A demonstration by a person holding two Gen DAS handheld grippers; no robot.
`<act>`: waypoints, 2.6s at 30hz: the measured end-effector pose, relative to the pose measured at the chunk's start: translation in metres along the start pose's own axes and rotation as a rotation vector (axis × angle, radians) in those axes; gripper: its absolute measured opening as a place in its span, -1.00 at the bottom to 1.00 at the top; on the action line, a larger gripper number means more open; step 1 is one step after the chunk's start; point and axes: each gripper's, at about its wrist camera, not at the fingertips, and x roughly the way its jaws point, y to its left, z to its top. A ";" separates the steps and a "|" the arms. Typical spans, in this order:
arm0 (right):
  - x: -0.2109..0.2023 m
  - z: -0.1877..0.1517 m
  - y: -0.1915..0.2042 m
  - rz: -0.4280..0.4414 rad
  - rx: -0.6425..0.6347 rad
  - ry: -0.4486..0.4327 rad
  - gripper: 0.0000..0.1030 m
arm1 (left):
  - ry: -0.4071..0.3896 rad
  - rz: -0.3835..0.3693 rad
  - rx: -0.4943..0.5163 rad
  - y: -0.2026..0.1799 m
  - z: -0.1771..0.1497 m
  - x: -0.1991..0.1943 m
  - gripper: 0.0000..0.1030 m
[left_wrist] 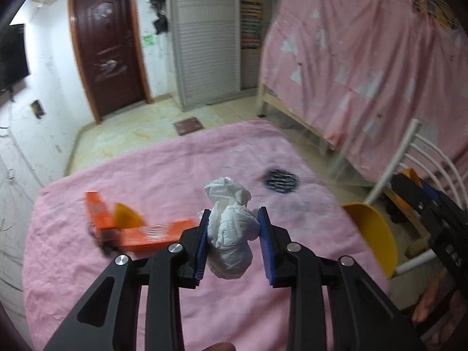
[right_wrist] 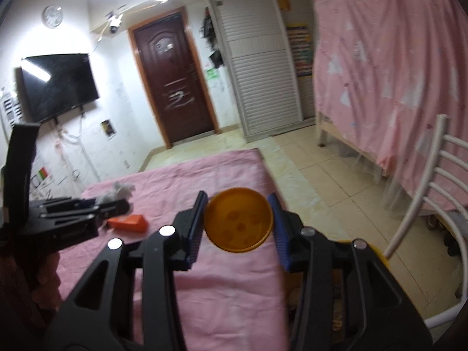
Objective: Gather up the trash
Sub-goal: 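Carry the bag and cup to the yellow bin and open both tools over it, then move both open tools back over the orange boxes on the bed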
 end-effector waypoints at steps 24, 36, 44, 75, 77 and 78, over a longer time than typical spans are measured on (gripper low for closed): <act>-0.046 -0.006 -0.114 -0.216 0.226 -0.111 -0.21 | 0.094 -0.361 0.117 -0.147 0.012 0.024 -0.52; -0.041 -0.003 -0.113 -0.194 0.223 -0.105 -0.21 | 0.117 -0.386 0.082 -0.144 0.013 0.028 0.01; -0.038 -0.004 -0.107 -0.186 0.202 -0.102 0.07 | 0.106 -0.371 0.064 -0.130 0.013 0.022 0.03; 0.026 -0.009 0.015 0.042 0.003 0.044 0.55 | -0.055 -0.090 -0.135 0.046 0.017 -0.006 0.41; 0.033 -0.010 0.030 0.057 -0.017 0.062 0.58 | -0.053 -0.064 -0.166 0.063 0.017 -0.006 0.42; 0.037 -0.011 0.038 0.066 -0.029 0.070 0.58 | -0.050 -0.054 -0.176 0.069 0.018 -0.005 0.43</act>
